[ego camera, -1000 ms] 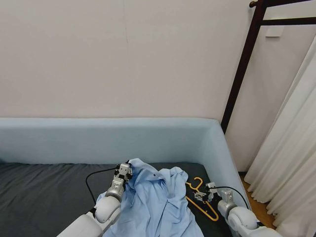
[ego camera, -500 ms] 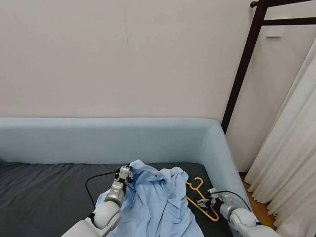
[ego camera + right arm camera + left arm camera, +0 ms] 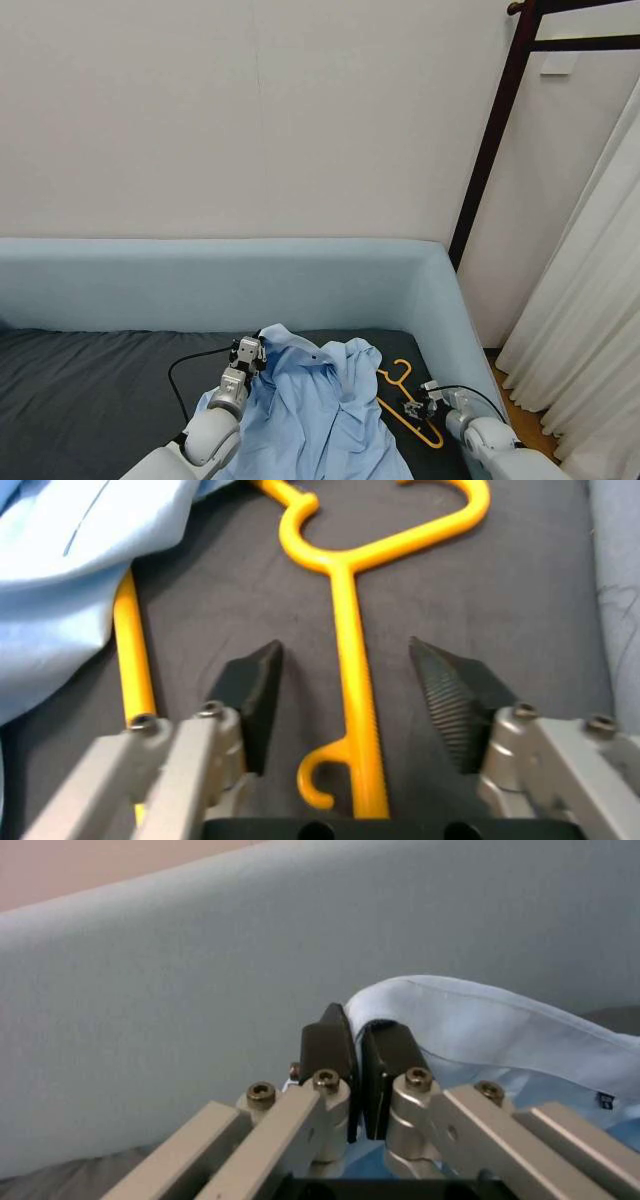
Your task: Pick up the clothes from the sofa and hang them on the clothes hanger.
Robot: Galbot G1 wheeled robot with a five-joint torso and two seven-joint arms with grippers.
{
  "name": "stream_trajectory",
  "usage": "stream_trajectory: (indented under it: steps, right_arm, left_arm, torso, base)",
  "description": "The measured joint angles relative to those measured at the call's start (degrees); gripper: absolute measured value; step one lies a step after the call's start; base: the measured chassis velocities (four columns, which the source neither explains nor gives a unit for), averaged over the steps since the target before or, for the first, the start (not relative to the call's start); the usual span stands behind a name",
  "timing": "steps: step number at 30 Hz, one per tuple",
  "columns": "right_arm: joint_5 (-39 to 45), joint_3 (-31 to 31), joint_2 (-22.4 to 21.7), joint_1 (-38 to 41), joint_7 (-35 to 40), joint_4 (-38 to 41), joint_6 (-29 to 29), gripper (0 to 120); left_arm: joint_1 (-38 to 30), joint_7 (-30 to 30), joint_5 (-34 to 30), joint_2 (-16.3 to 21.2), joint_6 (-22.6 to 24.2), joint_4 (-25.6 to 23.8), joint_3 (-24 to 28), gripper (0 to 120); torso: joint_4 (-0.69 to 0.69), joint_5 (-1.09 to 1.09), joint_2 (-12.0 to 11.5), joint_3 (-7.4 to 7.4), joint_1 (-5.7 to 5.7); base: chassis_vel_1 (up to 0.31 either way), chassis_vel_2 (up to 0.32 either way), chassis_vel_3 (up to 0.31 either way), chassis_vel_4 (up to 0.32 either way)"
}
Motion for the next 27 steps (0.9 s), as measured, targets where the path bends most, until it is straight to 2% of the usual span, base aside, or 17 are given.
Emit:
stream_trajectory:
  steps: [2, 3, 7, 8, 12, 18, 27]
  right_arm:
    - [-0.18, 0.01, 0.05, -0.02, -0.28, -0.16, -0.26, 39]
    - [-0.18, 0.01, 0.05, -0.02, -0.28, -0.16, -0.26, 39]
    - [0.22, 0.08, 0.32, -0.09, -0.57, -0.43, -1.44, 22]
    - [0.22, 0.08, 0.32, -0.09, -0.57, -0.43, -1.44, 22]
    - [1.01, 0.39, 0.21, -0.33, -0.72, 0.02, -2.36, 5]
    - [2.25, 0.99, -0.87, -0.86, -0.05, 2.15, -2.01, 5]
    - [9.50, 3.72, -3.16, 0.20, 6.11, 9.90, -0.90, 5]
  left_arm:
    - [0.08, 0.04, -0.22, 0.10, -0.01, -0.21, 0.09, 0]
    - [0.08, 0.04, -0.22, 0.10, -0.01, -0.21, 0.09, 0]
    - [0.26, 0.04, -1.34, -0.26, 0.18, -0.77, 0.39, 0]
    - [0.26, 0.04, -1.34, -0.26, 0.18, -0.77, 0.39, 0]
    - [0.13, 0.06, -1.49, -0.26, 0.22, -0.92, 0.66, 0]
    - [-0.52, 0.23, -1.70, -0.03, 0.13, -0.51, 0.71, 0]
    - [-1.44, 0.43, -1.99, -0.09, 0.00, 0.81, 1.11, 0]
  torso:
    - [0.00, 0.00, 0.00, 0.00, 0.00]
    - [0.00, 0.00, 0.00, 0.00, 0.00]
    - [0.01, 0.00, 0.00, 0.00, 0.00]
    - [0.01, 0.00, 0.00, 0.00, 0.00]
    - [0.01, 0.00, 0.00, 0.00, 0.00]
    - [-0.01, 0.02, 0.00, 0.01, 0.01]
    - [0.00, 0.01, 0.00, 0.00, 0.01]
  base:
    - [0.000, 0.000, 0.000, 0.000]
    - [0.000, 0.000, 0.000, 0.000]
    - [0.000, 0.000, 0.000, 0.000]
    - [0.000, 0.000, 0.000, 0.000]
    - [0.000, 0.000, 0.000, 0.000]
    - [0.000, 0.000, 0.000, 0.000]
    - [0.000, 0.000, 0.000, 0.000]
